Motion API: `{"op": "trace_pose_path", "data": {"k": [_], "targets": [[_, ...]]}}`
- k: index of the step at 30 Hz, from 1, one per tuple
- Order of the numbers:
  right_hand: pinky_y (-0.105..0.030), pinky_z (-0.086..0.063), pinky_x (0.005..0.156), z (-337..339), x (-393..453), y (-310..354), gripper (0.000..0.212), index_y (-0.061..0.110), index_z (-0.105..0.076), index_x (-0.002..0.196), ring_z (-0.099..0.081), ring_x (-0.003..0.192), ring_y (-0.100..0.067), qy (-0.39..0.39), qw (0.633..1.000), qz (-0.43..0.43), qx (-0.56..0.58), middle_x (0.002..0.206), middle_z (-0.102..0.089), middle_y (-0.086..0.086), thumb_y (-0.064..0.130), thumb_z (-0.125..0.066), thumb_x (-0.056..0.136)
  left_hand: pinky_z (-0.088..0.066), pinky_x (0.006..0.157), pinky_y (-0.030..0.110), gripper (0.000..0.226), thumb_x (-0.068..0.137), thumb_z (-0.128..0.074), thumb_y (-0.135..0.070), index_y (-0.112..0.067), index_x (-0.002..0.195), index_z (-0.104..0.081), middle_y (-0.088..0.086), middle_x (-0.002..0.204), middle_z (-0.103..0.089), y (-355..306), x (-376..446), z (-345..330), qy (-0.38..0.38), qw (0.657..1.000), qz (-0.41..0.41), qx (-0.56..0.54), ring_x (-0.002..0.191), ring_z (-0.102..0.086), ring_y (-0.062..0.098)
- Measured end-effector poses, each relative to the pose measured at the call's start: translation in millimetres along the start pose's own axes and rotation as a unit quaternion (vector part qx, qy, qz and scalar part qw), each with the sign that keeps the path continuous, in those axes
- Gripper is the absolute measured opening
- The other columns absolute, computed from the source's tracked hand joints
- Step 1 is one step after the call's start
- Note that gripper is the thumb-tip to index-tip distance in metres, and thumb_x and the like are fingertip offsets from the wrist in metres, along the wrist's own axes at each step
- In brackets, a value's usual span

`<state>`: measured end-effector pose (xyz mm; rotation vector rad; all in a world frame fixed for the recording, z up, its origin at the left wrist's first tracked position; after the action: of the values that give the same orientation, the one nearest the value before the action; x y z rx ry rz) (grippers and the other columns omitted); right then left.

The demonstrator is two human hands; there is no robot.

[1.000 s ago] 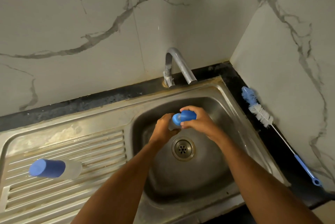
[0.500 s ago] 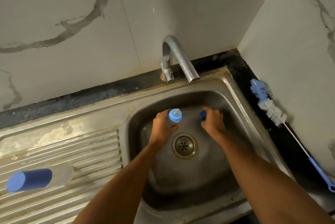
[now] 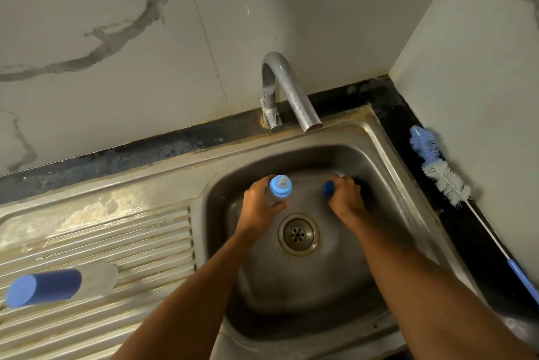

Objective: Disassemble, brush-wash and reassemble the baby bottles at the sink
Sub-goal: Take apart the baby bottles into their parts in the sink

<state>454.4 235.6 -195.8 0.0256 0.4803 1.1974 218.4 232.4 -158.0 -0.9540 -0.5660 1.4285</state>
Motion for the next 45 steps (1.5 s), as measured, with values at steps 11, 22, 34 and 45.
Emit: {"op": "trace_pose_path", "data": {"k": [11,22,34,45], "targets": [[-0.018,-0.040,0.058,97,-95,121,0.056,0.012,-0.065,0.109,-0.060,0.075,-0.011,-0.046,0.984,0.154,0.081,0.089,-0.068,-0.002,0.064,-0.056,0.090,-0.047,0.092,0.023,0.049,0.079,-0.084,-0.027,-0.027,0.123,-0.063,-0.013,0.116,-0.060,-26,-18,10,-0.016,0.996,-0.073,0.055,0.108,-0.054,0.006],[-0.028,-0.057,0.062,123,-111,136,0.037,0.014,-0.071,0.079,-0.061,0.062,-0.007,-0.013,0.961,0.276,0.009,0.065,-0.065,0.006,0.050,-0.077,0.076,-0.048,0.081,0.009,0.034,0.076,-0.086,-0.018,-0.021,0.106,-0.070,-0.022,0.093,-0.065,-65,-46,44,0.028,0.988,-0.153,0.020,0.093,-0.060,-0.011],[-0.026,-0.046,0.100,135,-144,147,0.077,0.031,-0.050,0.143,-0.048,0.124,-0.010,0.068,0.931,0.354,0.051,0.132,-0.056,0.008,0.009,-0.076,0.073,-0.054,0.089,0.028,0.054,0.071,-0.090,-0.028,-0.020,0.120,-0.068,-0.007,0.112,-0.070,-61,-58,58,0.028,0.986,-0.166,-0.001,0.099,-0.065,0.008],[-0.032,-0.048,0.101,125,-149,149,0.071,0.026,-0.058,0.137,-0.051,0.119,-0.013,0.029,0.952,0.303,0.017,0.127,-0.058,0.004,0.010,-0.081,0.072,-0.050,0.084,0.017,0.051,0.071,-0.090,-0.019,-0.017,0.116,-0.068,-0.011,0.105,-0.067,-63,-56,54,0.003,0.985,-0.170,0.014,0.093,-0.063,0.002]]}}
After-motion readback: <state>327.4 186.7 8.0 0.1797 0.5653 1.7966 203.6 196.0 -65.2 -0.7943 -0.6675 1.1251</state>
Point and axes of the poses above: each hand's wrist, its own x-axis towards the middle knuckle, its own z-axis out of the back of the hand, y = z × x, the point moved 6 cm from there along x, towards the middle knuckle
